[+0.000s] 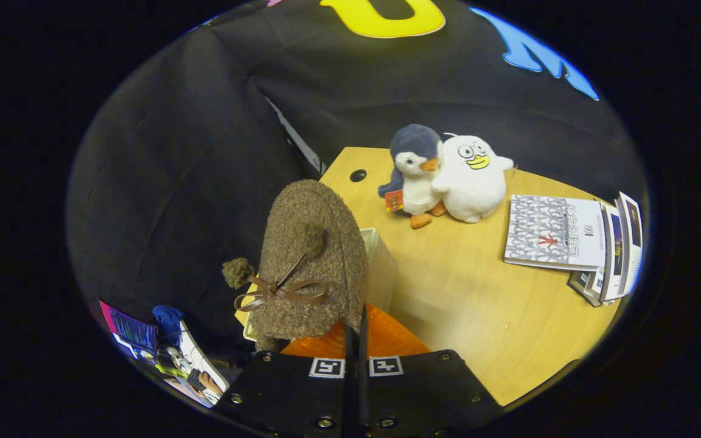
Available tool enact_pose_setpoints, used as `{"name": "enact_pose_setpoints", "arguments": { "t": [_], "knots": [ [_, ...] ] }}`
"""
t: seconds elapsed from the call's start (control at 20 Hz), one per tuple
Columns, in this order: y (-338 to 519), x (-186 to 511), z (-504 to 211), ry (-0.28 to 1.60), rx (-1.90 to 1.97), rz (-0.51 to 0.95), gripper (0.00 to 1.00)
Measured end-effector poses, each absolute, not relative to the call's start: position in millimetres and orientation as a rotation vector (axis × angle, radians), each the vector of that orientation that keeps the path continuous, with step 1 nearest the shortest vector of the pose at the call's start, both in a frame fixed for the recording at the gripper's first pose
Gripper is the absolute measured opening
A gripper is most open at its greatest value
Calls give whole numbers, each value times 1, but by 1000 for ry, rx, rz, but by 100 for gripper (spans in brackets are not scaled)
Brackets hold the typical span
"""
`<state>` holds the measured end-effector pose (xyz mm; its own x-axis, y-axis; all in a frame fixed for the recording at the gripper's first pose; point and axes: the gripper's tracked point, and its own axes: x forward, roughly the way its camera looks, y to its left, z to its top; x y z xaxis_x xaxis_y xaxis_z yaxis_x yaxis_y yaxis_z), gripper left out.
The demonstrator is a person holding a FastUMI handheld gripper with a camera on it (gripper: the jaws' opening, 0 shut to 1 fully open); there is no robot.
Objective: Open the storage box then place both shoes into the box .Put the left shoe in first, then the right shoe, with the right side of both shoes facing outward in a uniform manner.
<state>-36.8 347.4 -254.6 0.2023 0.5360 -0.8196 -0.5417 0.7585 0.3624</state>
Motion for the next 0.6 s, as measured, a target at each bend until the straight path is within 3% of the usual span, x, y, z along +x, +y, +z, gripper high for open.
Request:
{"name": "enact_pose_setpoints", "arguments": {
  "t": [0.6],
  "knots": [
    [434,-50,-322,1214,-233,823,1]
  ]
}}
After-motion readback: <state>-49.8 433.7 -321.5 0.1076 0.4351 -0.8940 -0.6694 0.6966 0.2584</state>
